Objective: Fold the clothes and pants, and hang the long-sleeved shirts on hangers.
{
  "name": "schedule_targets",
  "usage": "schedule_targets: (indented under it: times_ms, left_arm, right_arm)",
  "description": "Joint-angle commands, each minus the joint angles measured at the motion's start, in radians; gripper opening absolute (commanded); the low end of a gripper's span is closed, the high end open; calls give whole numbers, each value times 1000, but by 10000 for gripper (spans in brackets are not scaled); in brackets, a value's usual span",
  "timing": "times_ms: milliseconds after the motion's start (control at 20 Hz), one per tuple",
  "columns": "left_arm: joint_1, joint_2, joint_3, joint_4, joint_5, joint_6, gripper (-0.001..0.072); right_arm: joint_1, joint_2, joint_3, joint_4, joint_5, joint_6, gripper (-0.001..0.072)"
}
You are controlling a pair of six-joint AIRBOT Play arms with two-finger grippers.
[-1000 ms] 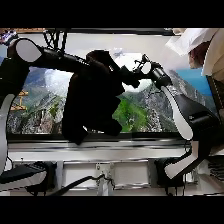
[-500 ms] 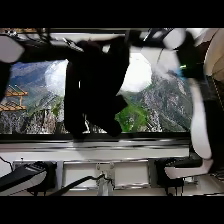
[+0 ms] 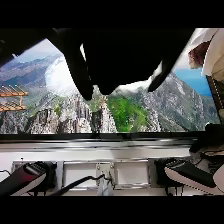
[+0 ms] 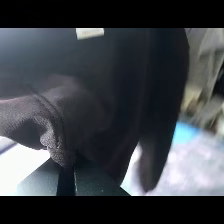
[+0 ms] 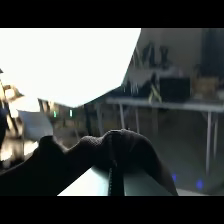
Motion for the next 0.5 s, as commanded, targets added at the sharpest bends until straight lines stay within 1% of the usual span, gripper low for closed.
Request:
schedule_targets:
  times_ms: [0, 50, 100, 150, 250, 300, 350, 450]
  left_arm:
    - [-12, -23, -5, 371, -175, -160, 17]
    - [-10, -28, -22, 501, -221, -233, 17]
    - [-9, -31, -46, 592, -261, -295, 17]
    - [-9, -31, -79, 643, -308, -330, 17]
    - [-10, -31, -146, 646, -424, -341, 17]
    - [-10, -31, -183, 646, -471, -372, 17]
    - [-10, -30, -221, 646, -515, -406, 17]
    - [-11, -29, -293, 642, -596, -453, 17]
  right_arm:
    - [0, 18, -116, -15, 172, 21, 35]
    - [0, 13, -160, -18, 238, 28, 35]
    - [0, 1, -196, -23, 318, 34, 35]
    - [0, -16, -221, -32, 388, 55, 35]
    - [0, -74, -249, -34, 505, 74, 35]
    - [5, -111, -254, -31, 542, 79, 35]
    - [18, -148, -256, -32, 569, 79, 35]
    - [63, -220, -269, -33, 570, 79, 35]
